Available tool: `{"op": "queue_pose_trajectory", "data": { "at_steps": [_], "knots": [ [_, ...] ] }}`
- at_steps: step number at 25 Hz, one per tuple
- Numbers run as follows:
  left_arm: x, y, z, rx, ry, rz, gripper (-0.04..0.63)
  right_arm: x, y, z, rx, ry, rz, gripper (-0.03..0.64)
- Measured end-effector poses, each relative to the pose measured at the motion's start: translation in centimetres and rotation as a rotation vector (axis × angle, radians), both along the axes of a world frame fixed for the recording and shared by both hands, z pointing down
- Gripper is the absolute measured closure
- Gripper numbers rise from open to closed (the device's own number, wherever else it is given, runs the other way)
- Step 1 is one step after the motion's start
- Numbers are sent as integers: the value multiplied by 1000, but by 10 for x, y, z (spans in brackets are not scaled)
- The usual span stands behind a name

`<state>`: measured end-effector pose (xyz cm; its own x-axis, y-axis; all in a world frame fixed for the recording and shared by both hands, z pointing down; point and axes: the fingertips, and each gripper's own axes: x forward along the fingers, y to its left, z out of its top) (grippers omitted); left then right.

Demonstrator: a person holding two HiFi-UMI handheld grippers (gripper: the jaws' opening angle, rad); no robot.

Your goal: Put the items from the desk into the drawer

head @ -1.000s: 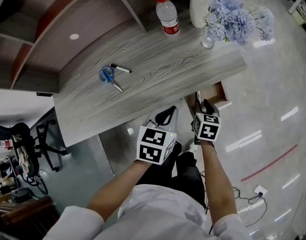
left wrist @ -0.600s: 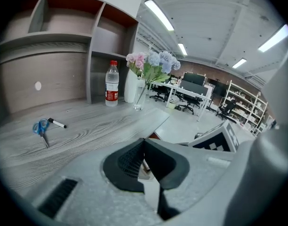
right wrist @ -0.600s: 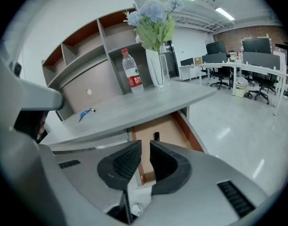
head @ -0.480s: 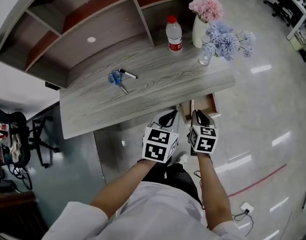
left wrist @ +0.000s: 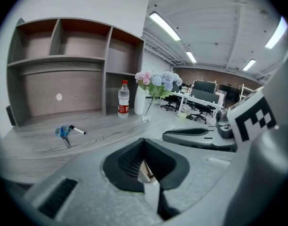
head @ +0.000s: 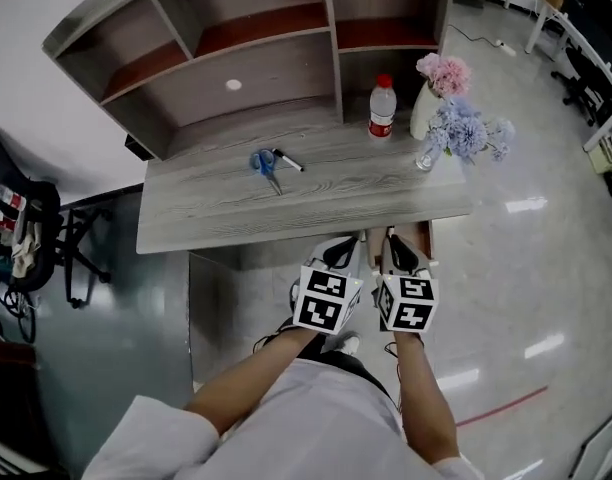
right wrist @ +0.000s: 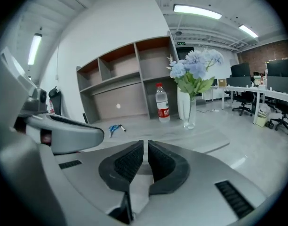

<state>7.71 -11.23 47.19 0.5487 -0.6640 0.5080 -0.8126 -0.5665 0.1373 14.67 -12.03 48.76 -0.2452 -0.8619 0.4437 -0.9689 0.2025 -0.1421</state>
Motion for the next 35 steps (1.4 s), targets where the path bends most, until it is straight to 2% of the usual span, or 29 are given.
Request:
{"op": "queue_pose_trajectory", "data": {
  "at_steps": [5, 13, 35],
  "knots": [
    [-18, 2, -12, 31, 12, -76, 592, -26, 5, -29, 57, 13, -96, 598],
    [-36, 6, -24, 50, 28, -120, 592, -57, 11, -56, 101, 3, -196, 615],
    [-38, 8, -28, 64, 33, -120, 592, -67, 12, -58, 106, 4, -227, 615]
  ]
}}
